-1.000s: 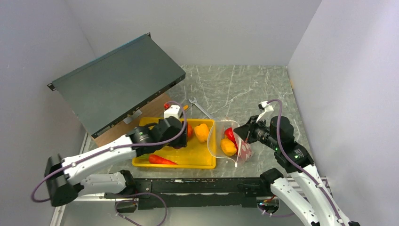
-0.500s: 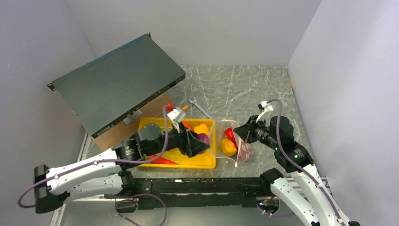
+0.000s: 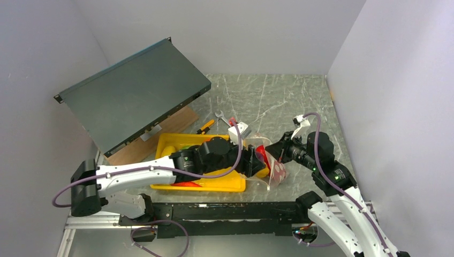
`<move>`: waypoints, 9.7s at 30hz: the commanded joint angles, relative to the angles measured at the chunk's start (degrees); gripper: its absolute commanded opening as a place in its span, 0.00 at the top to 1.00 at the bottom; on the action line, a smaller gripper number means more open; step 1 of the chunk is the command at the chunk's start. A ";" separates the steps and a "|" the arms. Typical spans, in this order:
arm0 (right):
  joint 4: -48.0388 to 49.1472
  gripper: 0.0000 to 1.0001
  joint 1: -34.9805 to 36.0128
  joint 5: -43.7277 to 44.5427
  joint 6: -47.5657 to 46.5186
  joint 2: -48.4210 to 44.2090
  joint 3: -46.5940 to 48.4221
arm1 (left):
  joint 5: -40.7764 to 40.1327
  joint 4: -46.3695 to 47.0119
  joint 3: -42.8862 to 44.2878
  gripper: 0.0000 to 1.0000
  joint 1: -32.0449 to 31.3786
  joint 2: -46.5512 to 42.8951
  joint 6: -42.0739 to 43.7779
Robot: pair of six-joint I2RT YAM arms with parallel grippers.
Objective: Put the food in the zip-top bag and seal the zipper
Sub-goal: Place the fake vegetable in the zipper food storage bag, then pick up the fake vegetable from the bin, then place the fake vegetable in the zipper food storage bag, then pick up the fake fruit from the bin.
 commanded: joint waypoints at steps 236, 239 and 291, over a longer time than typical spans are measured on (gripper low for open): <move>4.99 1.00 0.30 -5.40 -0.65 -4.32 -0.69 | -3.18 -12.28 9.21 0.10 2.89 7.06 -15.70; 4.32 1.00 0.24 -3.82 -1.10 -4.33 -0.68 | -0.63 -9.79 7.28 0.08 2.65 4.48 -13.21; -0.36 1.00 0.32 17.26 1.69 -9.58 0.25 | -43.60 -61.65 -12.55 0.21 9.07 -11.22 -45.30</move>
